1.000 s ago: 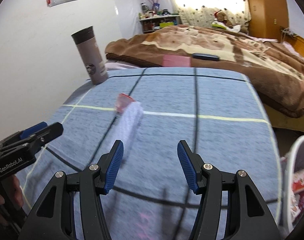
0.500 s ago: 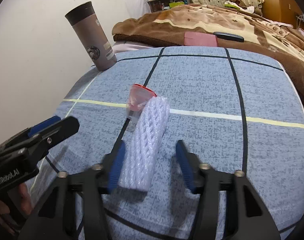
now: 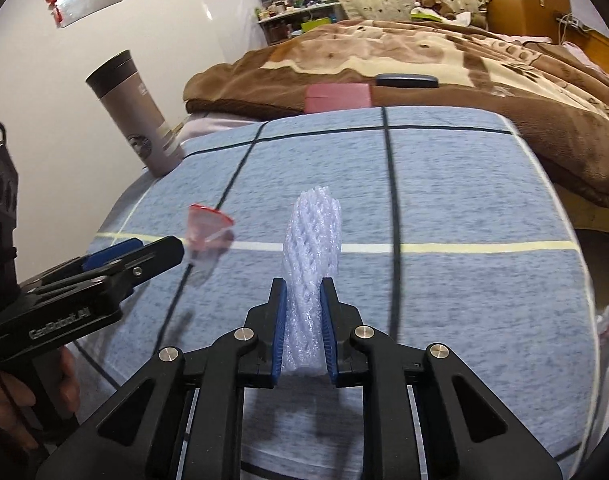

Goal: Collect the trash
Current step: 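Grasp the white foam net with the right tool while the left tool grasps the red-lidded clear cup, then carry the foam net and clear cup over the white mesh bin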

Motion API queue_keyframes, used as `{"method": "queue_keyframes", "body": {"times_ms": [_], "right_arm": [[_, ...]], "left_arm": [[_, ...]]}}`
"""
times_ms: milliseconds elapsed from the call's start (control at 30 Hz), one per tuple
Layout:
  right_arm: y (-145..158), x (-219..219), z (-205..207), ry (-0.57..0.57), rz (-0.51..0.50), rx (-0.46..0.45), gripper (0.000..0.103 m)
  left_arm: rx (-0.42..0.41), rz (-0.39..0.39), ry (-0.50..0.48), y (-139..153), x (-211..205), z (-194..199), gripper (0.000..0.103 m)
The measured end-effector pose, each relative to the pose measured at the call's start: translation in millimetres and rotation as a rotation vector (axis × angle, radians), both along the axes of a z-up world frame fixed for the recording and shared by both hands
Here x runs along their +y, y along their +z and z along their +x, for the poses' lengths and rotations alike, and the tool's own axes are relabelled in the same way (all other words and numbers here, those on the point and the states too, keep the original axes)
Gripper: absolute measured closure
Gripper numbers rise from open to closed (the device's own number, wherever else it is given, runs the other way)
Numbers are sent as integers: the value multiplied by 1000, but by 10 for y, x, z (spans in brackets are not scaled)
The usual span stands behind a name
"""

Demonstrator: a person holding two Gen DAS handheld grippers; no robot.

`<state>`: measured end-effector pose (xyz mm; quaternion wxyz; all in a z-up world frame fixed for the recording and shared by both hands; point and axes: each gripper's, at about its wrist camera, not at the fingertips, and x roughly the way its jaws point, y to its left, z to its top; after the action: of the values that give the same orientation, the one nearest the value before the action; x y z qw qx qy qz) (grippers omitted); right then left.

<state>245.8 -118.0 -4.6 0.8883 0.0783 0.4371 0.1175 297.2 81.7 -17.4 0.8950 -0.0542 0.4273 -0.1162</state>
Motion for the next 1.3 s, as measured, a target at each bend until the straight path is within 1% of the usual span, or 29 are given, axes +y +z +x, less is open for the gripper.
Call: {"method": "queue_keyframes", "body": {"times_ms": [100, 233, 267, 300, 333, 367, 400, 433, 500, 633, 833, 1067, 1300], "right_arm": [[-4, -36, 20, -10, -13, -3, 86], [1, -57, 13, -13, -31, -15, 86], [4, -67, 13, -13, -33, -17, 86], [5, -66, 14, -13, -35, -17, 86], [6, -71, 14, -11, -30, -18, 86], [6, -75, 27, -9, -26, -18, 86], [7, -79, 24, -11, -29, -19, 86], [9, -84, 23, -13, -32, -23, 86], [16, -104, 12, -14, -29, -27, 86], [47, -118, -14, -16, -22, -38, 86], [85, -150, -82, -20, -14, -57, 86], [182, -270, -198, -51, -11, -86, 86], [325, -471, -431, -101, 2, -128, 86]], "left_arm": [[9, 22, -5, -50, -80, 76, 33], [12, 68, 19, -103, -140, 157, 34], [11, 73, 16, -116, -154, 175, 38], [12, 73, 14, -127, -163, 185, 44], [16, 70, 11, -136, -166, 189, 46], [12, 72, 6, -137, -179, 193, 49], [7, 86, 9, -139, -193, 198, 56], [7, 100, 7, -144, -210, 210, 58], [7, 105, 0, -150, -232, 206, 72], [-5, 120, -6, -128, -263, 177, 73], [-35, 103, -10, -11, -278, 83, 73], [-77, 83, -30, 200, -362, -170, 73], [-118, 62, -92, 386, -627, -505, 73]]}}
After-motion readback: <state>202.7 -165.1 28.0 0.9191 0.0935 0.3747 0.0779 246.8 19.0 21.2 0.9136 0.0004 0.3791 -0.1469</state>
